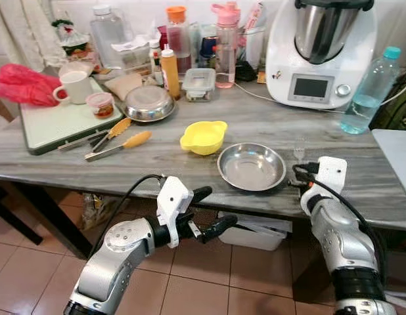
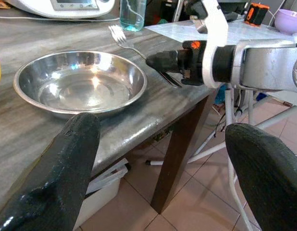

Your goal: Setting the table

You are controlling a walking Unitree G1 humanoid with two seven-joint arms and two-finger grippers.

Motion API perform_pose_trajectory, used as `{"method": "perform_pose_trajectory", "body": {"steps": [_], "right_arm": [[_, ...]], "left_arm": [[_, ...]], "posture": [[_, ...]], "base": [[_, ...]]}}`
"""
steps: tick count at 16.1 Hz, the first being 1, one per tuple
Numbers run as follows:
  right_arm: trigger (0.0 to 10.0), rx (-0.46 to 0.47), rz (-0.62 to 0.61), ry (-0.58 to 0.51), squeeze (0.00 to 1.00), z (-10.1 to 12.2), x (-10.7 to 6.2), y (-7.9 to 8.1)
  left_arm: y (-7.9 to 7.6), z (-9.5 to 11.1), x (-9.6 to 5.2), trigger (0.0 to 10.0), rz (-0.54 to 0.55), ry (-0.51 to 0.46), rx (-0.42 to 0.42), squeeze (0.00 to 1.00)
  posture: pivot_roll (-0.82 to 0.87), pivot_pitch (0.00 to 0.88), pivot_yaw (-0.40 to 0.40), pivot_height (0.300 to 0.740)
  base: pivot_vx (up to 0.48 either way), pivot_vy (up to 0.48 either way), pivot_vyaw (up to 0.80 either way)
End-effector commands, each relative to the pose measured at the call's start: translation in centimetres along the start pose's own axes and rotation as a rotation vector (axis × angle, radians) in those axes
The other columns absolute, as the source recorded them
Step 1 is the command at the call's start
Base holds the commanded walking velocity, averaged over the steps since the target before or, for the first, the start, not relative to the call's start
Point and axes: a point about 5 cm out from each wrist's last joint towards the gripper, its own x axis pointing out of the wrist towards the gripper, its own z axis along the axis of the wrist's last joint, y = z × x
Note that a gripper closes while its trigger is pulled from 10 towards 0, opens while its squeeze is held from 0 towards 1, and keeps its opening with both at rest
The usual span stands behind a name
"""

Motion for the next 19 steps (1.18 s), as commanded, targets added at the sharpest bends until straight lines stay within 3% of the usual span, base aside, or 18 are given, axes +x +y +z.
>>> {"method": "perform_pose_trajectory", "body": {"steps": [1,5,10,11,19], "right_arm": [[10.0,0.035,0.029,0.028,0.00,-0.3,0.2,0.5],[10.0,0.050,0.032,0.071,0.00,-1.2,-0.2,0.7],[10.0,0.070,-0.024,0.104,0.00,-1.9,-0.6,-0.2],[10.0,0.072,-0.032,0.106,1.00,-1.9,-0.7,-0.4],[10.0,0.018,-0.053,0.044,1.00,-0.4,-0.6,-1.1]], "left_arm": [[-0.2,0.2,-0.2,10.0,-0.016,0.013,0.020,0.00],[-0.3,0.0,-0.2,10.0,-0.026,0.025,0.019,0.00],[-0.2,0.0,-0.1,10.0,-0.032,0.029,0.019,0.00],[-0.2,0.0,0.0,10.0,-0.034,0.031,0.019,0.00],[0.0,0.0,0.0,10.0,-0.026,0.036,0.024,0.00]], "posture": [[-0.08,0.003,0.041,0.740],[-0.08,0.000,0.037,0.740],[-0.08,0.000,0.042,0.740],[-0.08,0.000,0.043,0.740],[-0.08,0.000,0.051,0.740]], "base": [[0.000,0.000,0.00],[0.000,0.000,0.00],[0.000,0.000,0.00],[0.000,0.000,0.00],[0.000,0.000,0.00]]}}
